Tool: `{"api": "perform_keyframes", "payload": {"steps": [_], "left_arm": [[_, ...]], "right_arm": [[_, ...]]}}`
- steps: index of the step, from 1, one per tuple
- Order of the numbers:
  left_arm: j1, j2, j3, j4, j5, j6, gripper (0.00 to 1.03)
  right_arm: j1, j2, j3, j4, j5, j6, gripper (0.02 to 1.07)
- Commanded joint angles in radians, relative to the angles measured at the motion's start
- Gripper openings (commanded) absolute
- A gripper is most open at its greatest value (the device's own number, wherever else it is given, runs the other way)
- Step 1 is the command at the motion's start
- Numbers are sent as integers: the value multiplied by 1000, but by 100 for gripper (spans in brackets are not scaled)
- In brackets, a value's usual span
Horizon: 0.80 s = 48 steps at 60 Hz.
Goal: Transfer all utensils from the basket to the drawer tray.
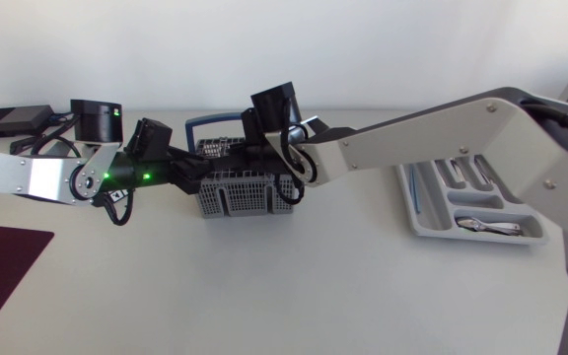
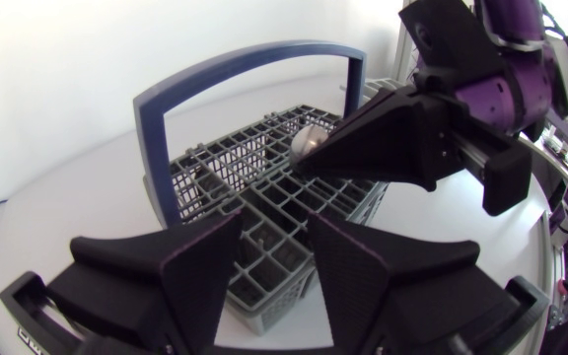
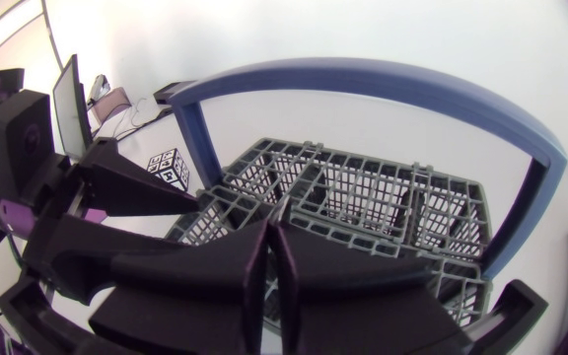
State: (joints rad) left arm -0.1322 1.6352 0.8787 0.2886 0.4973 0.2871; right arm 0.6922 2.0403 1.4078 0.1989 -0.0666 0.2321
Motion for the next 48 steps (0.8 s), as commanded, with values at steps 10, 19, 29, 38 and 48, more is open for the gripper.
{"api": "perform_keyframes", "payload": {"steps": [10,19,29,38,48], "left_arm": [[-7,-20,-24,-9,12,-5,49],[-14,-18,-27,-11,12,-5,49],[-18,-20,-32,-11,12,-3,49],[-26,-20,-32,-14,10,-3,49],[-33,-18,-32,-17,10,-3,49]], "right_arm": [[-39,-54,-15,-53,-58,24,9],[-53,-78,-13,-81,-102,56,9],[-69,-95,-3,-110,-150,85,9],[-77,-100,26,-150,-193,105,9],[-77,-123,63,-193,-217,108,9]]}}
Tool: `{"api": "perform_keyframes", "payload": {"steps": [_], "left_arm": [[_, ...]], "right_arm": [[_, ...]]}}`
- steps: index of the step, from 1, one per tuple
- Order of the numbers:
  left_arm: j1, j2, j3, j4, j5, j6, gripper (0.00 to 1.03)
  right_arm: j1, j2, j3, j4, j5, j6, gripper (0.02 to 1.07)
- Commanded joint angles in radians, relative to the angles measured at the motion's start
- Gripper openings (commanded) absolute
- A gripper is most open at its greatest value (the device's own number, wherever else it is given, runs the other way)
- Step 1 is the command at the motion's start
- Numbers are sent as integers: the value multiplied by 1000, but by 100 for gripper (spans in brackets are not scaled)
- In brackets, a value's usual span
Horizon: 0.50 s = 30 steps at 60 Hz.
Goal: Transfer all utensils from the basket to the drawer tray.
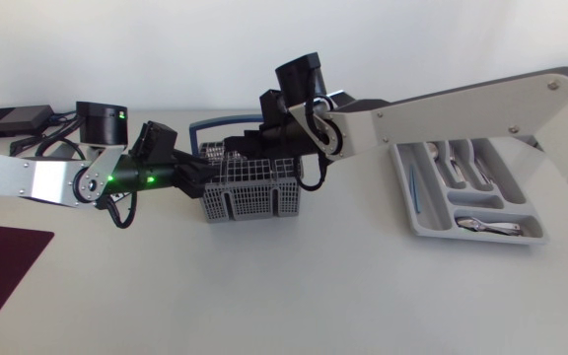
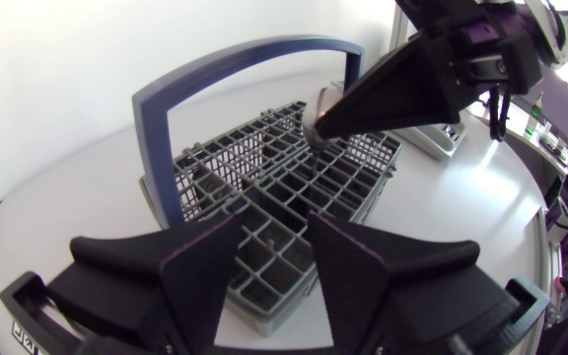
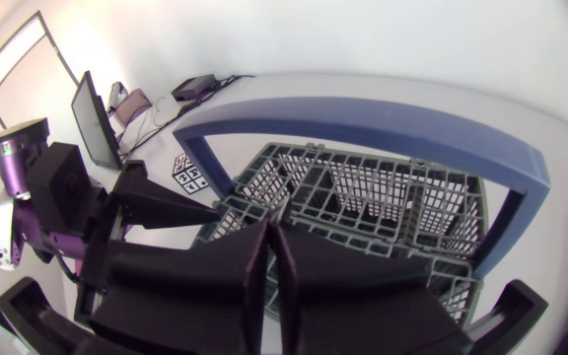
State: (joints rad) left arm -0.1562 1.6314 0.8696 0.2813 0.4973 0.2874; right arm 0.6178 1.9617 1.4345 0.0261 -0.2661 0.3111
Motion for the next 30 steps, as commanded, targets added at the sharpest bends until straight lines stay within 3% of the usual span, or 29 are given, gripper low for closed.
{"api": "perform_keyframes", "payload": {"steps": [1,30], "left_arm": [[-9,-15,-23,-10,10,-4,49],[-14,-41,-35,-41,12,24,49]], "right_arm": [[-3,-46,40,-23,-21,29,9],[3,-14,218,-302,-107,-182,9]]}}
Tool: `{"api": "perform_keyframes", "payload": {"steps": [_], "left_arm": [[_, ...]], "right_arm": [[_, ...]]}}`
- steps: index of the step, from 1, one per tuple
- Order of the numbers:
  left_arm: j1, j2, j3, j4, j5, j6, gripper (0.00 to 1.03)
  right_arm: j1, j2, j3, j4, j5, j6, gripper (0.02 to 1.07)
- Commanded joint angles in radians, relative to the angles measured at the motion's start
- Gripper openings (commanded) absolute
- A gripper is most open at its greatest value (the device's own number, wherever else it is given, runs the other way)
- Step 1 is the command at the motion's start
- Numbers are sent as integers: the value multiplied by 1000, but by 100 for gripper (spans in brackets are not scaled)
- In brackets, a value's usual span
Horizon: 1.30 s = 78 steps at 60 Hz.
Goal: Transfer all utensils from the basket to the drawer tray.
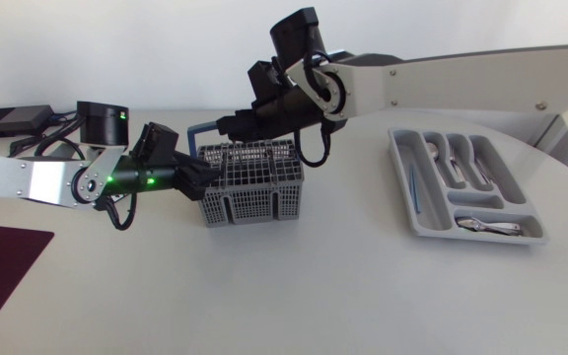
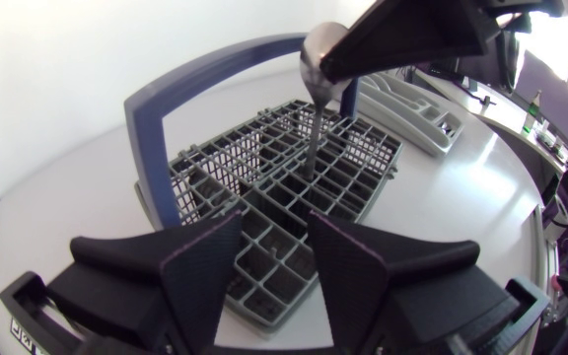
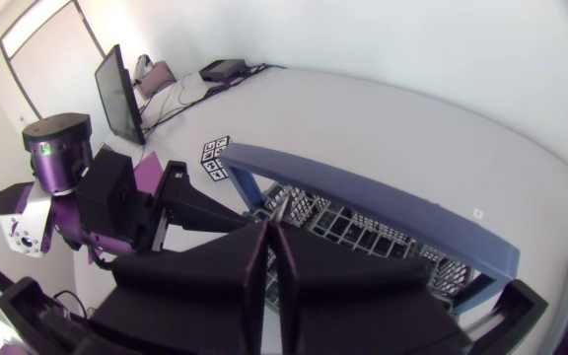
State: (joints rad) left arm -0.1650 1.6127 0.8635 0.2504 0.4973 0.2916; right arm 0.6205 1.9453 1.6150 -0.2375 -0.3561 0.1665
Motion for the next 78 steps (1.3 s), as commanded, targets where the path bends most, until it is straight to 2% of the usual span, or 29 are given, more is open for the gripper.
{"api": "perform_keyframes", "payload": {"steps": [1,11,41,57,69,78], "left_arm": [[-5,-22,-29,-11,10,21,49],[-14,-27,-34,-20,10,32,49],[-30,-66,-44,-62,10,49,49],[-19,-178,-60,-161,10,78,49],[-13,-249,-66,-243,7,93,49],[-10,-278,-67,-287,6,106,49]], "right_arm": [[1,3,45,-52,-21,-47,10],[-5,-34,48,-94,-35,-84,9],[-27,-227,-66,-92,-50,-111,10],[-143,-402,-221,-191,-32,-170,10],[-271,-545,-342,-349,48,-297,10],[-401,-615,-451,-399,86,-377,10]]}}
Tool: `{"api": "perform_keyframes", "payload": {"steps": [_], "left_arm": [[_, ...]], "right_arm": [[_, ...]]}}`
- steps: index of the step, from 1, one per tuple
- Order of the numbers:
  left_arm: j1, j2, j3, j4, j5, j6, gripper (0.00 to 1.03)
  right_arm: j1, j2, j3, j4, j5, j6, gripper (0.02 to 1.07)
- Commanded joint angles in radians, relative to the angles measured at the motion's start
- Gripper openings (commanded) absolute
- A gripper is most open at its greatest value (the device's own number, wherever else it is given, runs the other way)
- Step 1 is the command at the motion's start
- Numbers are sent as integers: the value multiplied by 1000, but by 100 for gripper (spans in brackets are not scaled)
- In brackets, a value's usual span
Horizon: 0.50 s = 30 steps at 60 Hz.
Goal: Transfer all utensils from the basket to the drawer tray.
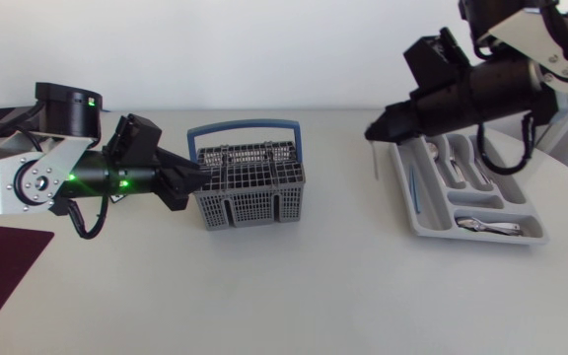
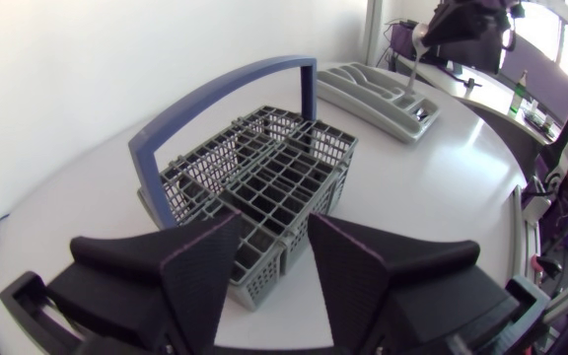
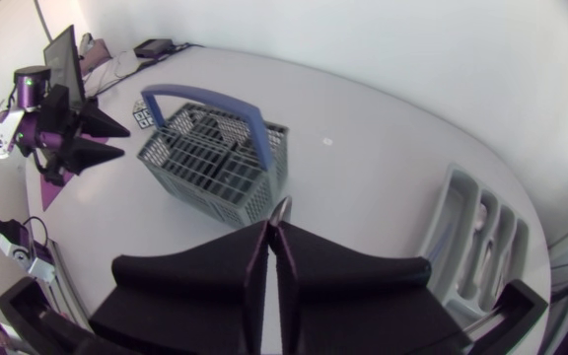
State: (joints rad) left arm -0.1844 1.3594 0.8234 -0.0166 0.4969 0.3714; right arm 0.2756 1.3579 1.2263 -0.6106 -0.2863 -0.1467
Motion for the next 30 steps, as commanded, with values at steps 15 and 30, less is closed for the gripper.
{"api": "perform_keyframes", "payload": {"steps": [15,30], "left_arm": [[16,-62,-40,-69,3,37,49],[33,-79,-69,-75,2,57,49]], "right_arm": [[-296,-56,-206,-9,142,-251,10],[-472,44,-340,206,302,-390,10]]}}
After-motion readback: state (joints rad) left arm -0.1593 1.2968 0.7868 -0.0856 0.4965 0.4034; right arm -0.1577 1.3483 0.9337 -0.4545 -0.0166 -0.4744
